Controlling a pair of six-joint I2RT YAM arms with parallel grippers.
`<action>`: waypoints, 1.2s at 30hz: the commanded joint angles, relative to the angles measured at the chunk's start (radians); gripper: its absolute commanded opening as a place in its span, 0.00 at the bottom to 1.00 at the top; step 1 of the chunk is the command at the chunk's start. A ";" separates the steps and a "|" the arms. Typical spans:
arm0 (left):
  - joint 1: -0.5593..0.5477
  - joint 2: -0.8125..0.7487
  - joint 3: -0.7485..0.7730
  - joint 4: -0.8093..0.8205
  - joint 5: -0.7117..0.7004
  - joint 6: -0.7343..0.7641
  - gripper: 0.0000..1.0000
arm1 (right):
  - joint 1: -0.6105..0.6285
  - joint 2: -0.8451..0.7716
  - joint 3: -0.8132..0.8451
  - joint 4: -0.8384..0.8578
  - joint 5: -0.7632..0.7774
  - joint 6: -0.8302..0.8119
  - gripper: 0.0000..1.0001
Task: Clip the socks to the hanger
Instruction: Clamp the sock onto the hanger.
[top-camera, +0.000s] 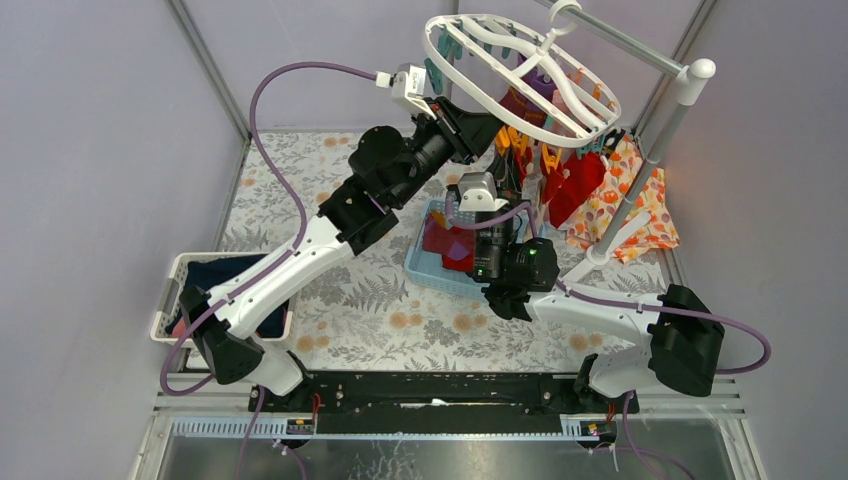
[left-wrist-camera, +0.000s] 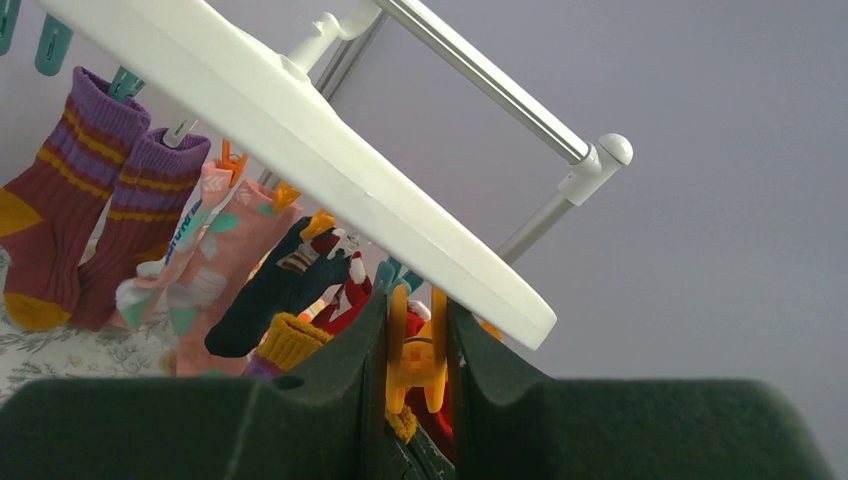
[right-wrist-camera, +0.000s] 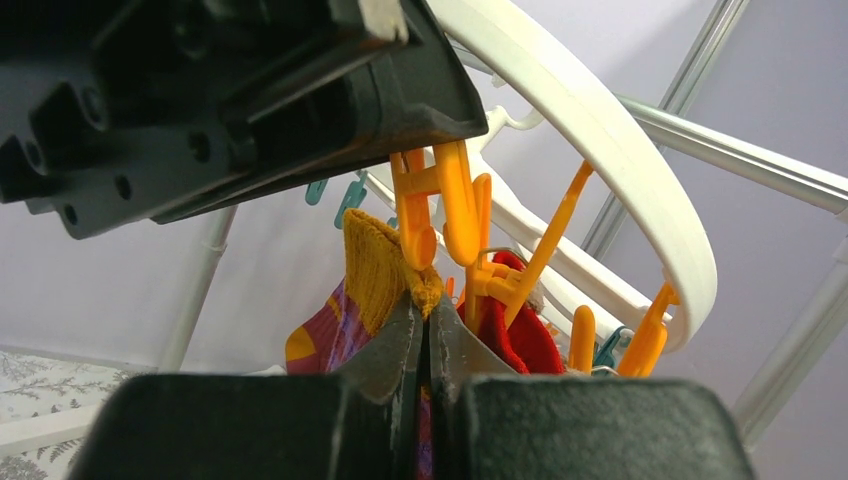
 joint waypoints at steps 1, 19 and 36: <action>-0.006 0.004 0.011 -0.032 -0.052 -0.008 0.04 | -0.007 -0.017 0.042 0.203 -0.033 -0.004 0.00; -0.019 -0.002 0.000 -0.043 -0.088 -0.005 0.04 | -0.012 -0.028 0.045 0.202 -0.022 -0.012 0.00; -0.062 0.015 -0.021 0.028 -0.184 0.059 0.03 | -0.010 -0.049 0.031 0.203 -0.005 0.012 0.00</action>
